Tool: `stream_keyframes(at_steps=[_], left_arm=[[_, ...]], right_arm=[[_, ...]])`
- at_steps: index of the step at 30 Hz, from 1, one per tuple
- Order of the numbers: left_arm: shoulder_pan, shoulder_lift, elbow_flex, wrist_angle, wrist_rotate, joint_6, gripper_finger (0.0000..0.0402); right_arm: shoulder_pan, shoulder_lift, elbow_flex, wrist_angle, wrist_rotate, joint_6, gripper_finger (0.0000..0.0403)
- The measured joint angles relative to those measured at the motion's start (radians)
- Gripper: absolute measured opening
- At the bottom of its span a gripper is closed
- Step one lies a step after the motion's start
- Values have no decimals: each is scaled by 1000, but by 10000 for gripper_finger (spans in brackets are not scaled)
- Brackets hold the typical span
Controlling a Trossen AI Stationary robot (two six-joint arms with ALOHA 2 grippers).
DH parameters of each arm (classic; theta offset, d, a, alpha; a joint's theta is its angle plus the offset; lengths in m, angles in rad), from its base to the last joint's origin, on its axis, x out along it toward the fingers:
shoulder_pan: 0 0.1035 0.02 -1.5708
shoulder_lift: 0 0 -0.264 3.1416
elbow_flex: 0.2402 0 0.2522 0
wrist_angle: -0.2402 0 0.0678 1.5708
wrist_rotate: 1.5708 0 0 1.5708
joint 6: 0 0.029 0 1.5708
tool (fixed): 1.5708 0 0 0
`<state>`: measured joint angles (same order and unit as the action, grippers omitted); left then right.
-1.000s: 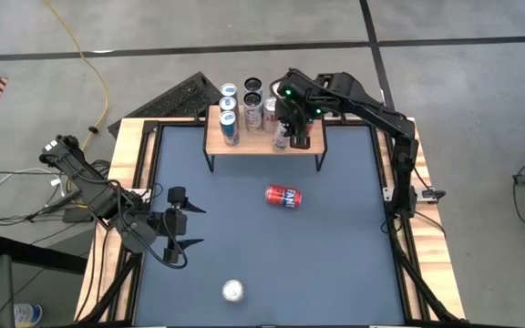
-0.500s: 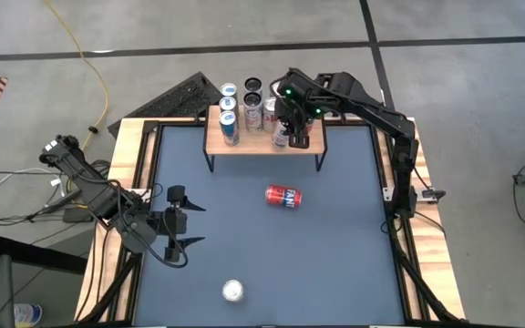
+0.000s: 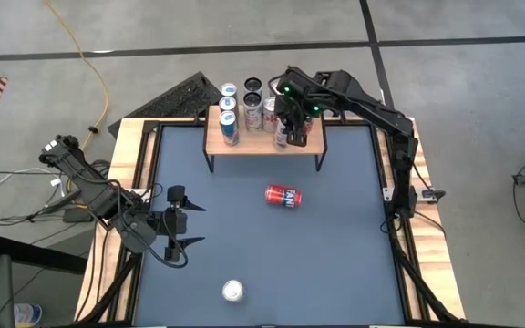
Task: Place canned beverage on shelf
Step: Put the pink soda can on the shelf aligned with the other pink soda can
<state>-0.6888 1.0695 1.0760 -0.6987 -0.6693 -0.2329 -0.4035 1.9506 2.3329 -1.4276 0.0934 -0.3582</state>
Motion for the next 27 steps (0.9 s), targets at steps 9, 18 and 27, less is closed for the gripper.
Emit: stream_keyframes(at_steps=[9,18,27], left_arm=[[0,0,0,0,0,0,334],[0,0,0,0,0,-15,334],[0,0,0,-2,0,-15,334]], right_arm=[[9,5,5,40,-18,-40,262],[8,3,9,55,-12,-35,330],[35,-27,9,77,76,-69,337]])
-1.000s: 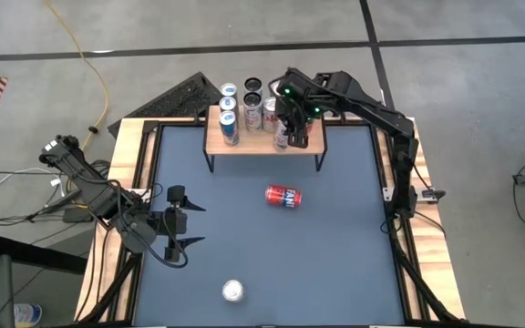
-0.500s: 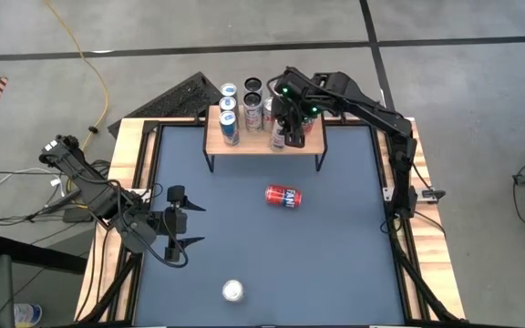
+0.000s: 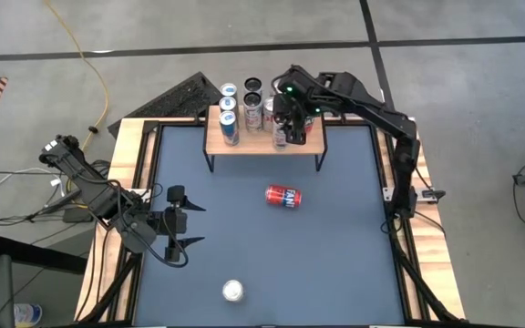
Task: Place canned beverage on shelf
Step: Put the pink soda can on the shelf aligned with the other pink soda can
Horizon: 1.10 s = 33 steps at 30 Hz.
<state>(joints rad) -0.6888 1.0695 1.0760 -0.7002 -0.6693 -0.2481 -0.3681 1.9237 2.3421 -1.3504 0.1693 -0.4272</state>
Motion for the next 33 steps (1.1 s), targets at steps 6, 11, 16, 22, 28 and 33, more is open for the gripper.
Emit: stream_keyframes(at_steps=[6,11,16,22,28,33], left_arm=[[0,0,0,0,0,-1,334],[-6,0,0,0,1,-15,334],[-61,0,0,15,-33,6,334],[-153,0,0,18,-150,0,334],[-208,0,0,19,-258,-10,334],[-218,0,0,23,-303,-42,334]], right_arm=[[25,-75,0,-5,-2,6,333],[44,-173,0,-75,5,58,279],[67,-311,-105,-82,-4,183,143],[157,-542,-562,230,104,230,11],[193,-728,-1123,807,241,254,4],[177,-755,-1387,1157,281,278,1]])
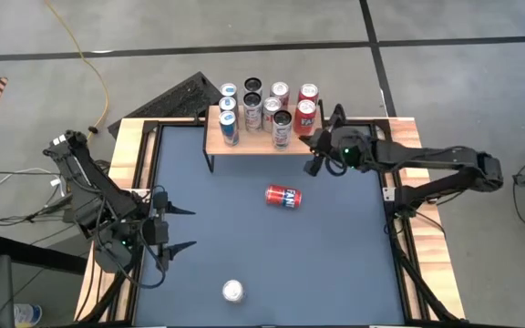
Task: Place canned beverage on shelf
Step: Put the pink soda can on the shelf aligned with the other pink soda can
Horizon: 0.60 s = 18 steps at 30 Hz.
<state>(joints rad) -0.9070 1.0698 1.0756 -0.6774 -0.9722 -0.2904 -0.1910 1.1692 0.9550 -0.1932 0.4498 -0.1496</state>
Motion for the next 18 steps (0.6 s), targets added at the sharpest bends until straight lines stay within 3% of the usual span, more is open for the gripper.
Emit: stream_keyframes(at_steps=[9,15,18], left_arm=[[0,0,0,21,-11,-20,334],[0,0,0,19,-11,-28,334],[0,0,0,18,-11,-33,334]], right_arm=[[-29,164,-48,189,31,2,0],[-28,227,-47,196,54,-8,0],[-29,225,-47,213,114,-19,0]])
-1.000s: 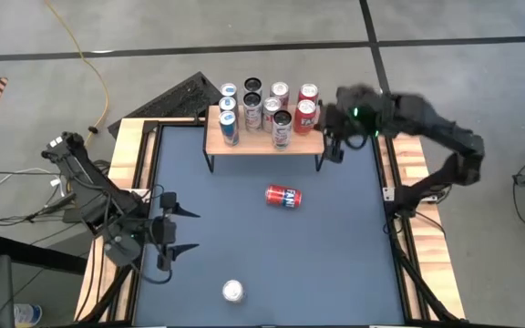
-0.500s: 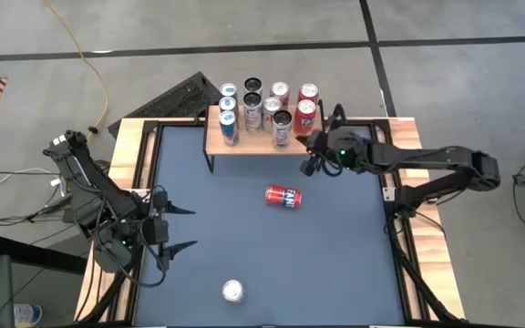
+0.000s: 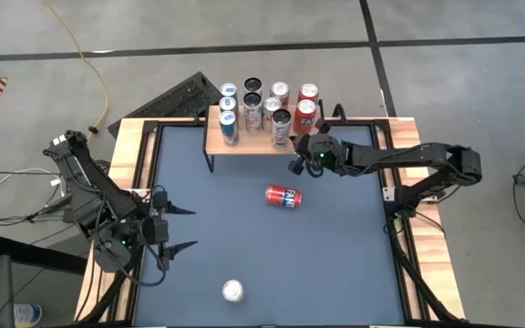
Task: Place canned beverage on shelf
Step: Put the pink soda can on the shelf aligned with the other pink soda can
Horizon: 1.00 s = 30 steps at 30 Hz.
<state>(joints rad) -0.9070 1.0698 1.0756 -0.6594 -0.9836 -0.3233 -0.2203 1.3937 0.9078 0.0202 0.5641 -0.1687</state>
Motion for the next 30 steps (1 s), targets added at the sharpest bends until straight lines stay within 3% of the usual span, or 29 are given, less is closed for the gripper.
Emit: stream_keyframes(at_steps=[16,30], left_arm=[[0,0,0,0,0,-12,334],[0,2,0,0,5,-24,334]], right_arm=[[-11,98,9,145,43,-58,0],[-12,100,56,149,-17,-53,0]])
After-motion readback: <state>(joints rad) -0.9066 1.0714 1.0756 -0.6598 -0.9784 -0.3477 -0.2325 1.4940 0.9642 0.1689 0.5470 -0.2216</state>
